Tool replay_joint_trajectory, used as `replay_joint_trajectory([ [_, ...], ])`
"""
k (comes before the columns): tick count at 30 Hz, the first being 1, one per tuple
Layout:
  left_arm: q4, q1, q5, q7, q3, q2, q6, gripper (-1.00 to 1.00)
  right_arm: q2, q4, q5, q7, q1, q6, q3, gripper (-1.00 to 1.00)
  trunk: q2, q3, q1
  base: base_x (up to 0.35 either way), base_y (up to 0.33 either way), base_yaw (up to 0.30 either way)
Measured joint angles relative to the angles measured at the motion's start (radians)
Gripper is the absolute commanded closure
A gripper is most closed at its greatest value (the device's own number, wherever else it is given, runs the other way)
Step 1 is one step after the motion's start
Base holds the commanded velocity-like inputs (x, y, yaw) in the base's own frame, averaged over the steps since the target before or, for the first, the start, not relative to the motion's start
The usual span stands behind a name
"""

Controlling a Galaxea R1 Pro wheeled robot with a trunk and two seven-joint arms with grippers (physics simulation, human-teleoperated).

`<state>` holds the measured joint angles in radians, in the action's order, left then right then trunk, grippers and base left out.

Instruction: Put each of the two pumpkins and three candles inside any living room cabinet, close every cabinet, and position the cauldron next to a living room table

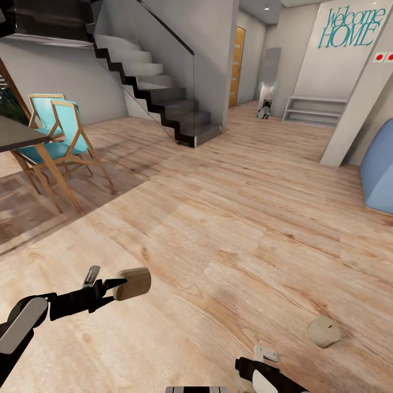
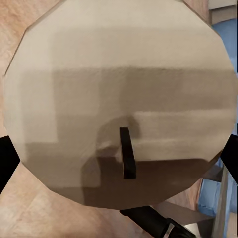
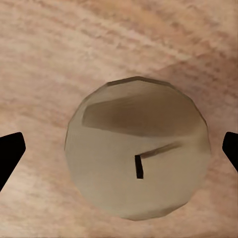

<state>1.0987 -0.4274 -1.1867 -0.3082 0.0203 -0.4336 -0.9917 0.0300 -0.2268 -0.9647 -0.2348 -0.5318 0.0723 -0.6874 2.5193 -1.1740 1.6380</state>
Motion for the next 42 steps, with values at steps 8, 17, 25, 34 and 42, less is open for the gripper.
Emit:
replay_joint_trajectory([
  [8,0.000,0.000,0.001,0.000,0.000,0.000,0.000,1.00,0.000,0.000,-0.002,-0.001,0.000,0.000,0.000,-1.00,0.000,0.000,0.000,0.000,0.000,0.000],
  [17,0.005,0.000,0.004,0.000,0.000,0.000,0.000,1.00,0.000,0.001,-0.005,-0.002,0.000,0.000,0.000,-1.00,0.001,-0.012,0.001,0.000,0.000,0.000],
  [25,0.007,0.000,0.000,0.000,0.000,0.000,0.000,1.00,0.000,0.001,-0.004,-0.002,0.000,-0.001,0.000,-1.00,0.002,-0.027,0.003,0.000,0.000,0.000],
  [34,0.007,0.000,0.002,0.000,0.000,0.000,0.000,1.00,0.000,0.001,-0.002,-0.002,0.000,-0.003,0.000,-1.00,0.003,-0.054,0.006,0.000,0.000,0.000],
  [42,0.006,0.000,0.000,0.000,0.000,0.000,0.000,1.00,0.000,0.001,-0.002,-0.002,0.000,-0.013,0.000,-1.00,0.003,-0.054,0.006,0.000,0.000,0.000],
])
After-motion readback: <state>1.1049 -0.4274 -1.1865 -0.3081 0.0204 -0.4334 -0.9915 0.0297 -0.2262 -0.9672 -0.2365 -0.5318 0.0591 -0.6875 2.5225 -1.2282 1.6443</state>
